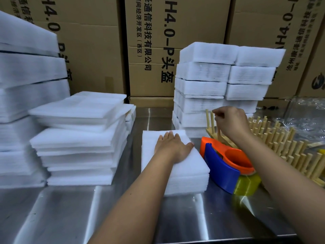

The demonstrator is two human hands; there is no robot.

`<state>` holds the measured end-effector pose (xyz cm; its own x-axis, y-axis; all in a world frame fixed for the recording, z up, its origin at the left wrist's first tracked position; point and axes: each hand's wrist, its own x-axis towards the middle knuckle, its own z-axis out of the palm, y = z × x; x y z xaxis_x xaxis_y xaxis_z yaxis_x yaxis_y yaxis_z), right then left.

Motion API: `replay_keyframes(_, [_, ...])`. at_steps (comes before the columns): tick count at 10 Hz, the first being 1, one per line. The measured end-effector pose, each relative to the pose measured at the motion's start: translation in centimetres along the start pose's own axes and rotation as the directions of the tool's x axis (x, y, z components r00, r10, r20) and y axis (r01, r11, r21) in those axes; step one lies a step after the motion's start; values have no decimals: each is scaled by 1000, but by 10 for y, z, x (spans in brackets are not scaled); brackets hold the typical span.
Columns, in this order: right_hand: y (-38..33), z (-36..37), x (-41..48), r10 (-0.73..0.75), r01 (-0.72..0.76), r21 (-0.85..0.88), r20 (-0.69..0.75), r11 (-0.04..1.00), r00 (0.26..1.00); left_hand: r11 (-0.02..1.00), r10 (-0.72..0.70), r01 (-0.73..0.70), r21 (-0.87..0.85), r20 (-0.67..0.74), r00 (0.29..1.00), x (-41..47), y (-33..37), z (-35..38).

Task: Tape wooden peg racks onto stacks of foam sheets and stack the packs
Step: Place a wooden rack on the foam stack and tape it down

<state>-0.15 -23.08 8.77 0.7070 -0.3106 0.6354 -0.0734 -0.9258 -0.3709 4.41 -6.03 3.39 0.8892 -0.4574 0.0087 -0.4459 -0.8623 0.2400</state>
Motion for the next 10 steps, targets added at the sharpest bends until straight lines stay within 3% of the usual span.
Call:
replay_keyframes(2, [-10,4,-10,-134,136,36,-70,990,989,1000,-1,1,4,3,1000,2,-1,1])
replay_keyframes(6, [-30,-12,-18,-171,204,196,-172,959,970,1000,5,-5,-5,-2,1000,-1,-1,-1])
replay_keyframes(10, [-64,-27,-37,-194,194,411,-42,891,980,1000,13,-13,-2,15,1000,-6,0,-5])
